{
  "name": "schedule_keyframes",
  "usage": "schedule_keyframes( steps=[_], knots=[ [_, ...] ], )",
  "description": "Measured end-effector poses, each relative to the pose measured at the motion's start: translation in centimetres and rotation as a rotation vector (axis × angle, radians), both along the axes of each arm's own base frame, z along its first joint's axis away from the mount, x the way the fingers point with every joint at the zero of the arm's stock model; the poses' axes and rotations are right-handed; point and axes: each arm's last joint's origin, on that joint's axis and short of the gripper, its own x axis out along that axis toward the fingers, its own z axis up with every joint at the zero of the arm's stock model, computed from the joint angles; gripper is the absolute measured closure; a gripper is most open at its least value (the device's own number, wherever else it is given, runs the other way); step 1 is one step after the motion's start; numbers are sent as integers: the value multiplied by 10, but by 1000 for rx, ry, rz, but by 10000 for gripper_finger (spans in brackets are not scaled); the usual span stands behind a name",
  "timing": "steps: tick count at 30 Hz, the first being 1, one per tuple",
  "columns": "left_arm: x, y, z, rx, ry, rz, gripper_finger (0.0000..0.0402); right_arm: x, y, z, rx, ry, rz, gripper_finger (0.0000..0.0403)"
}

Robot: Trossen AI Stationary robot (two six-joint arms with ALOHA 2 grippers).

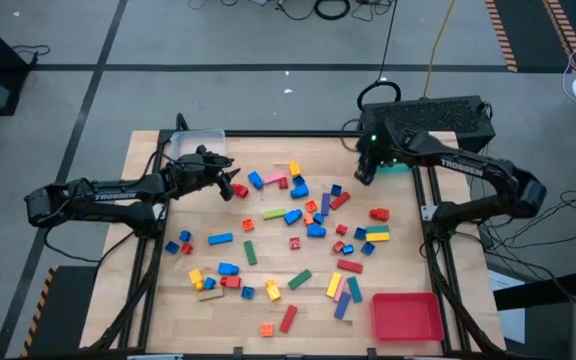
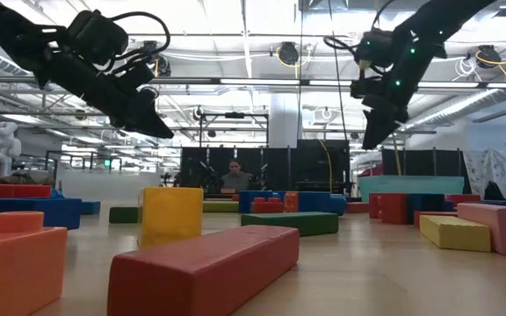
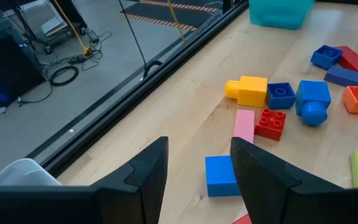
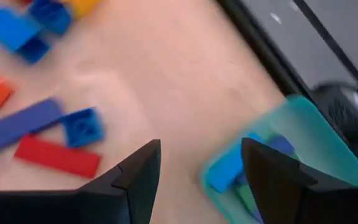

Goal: Sort blocks by size
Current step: Put the red block into the blue bin

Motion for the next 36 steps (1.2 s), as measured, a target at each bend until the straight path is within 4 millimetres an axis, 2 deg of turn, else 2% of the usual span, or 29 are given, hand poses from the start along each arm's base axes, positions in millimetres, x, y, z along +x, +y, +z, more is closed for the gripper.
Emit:
schedule_keyframes(
  steps=[8, 15, 19, 27, 32, 36],
  knots=[
    [0, 0, 0, 1, -1, 0, 224, 30, 30, -18, 41, 77, 325, 195],
    [0, 0, 1, 5, -10, 0, 224, 52, 48, -51, 89, 209, 478, 195],
    [0, 0, 1, 5, -11, 0, 224, 61, 53, -71, 115, 278, 514, 195],
    [1, 0, 2, 8, -17, 0, 224, 72, 50, -97, 111, 329, 522, 195],
    [1, 0, 2, 9, -16, -1, 224, 75, 49, -109, 139, 369, 542, 195],
    [1, 0, 1, 8, -14, -1, 224, 75, 51, -110, 163, 365, 498, 209]
  ],
)
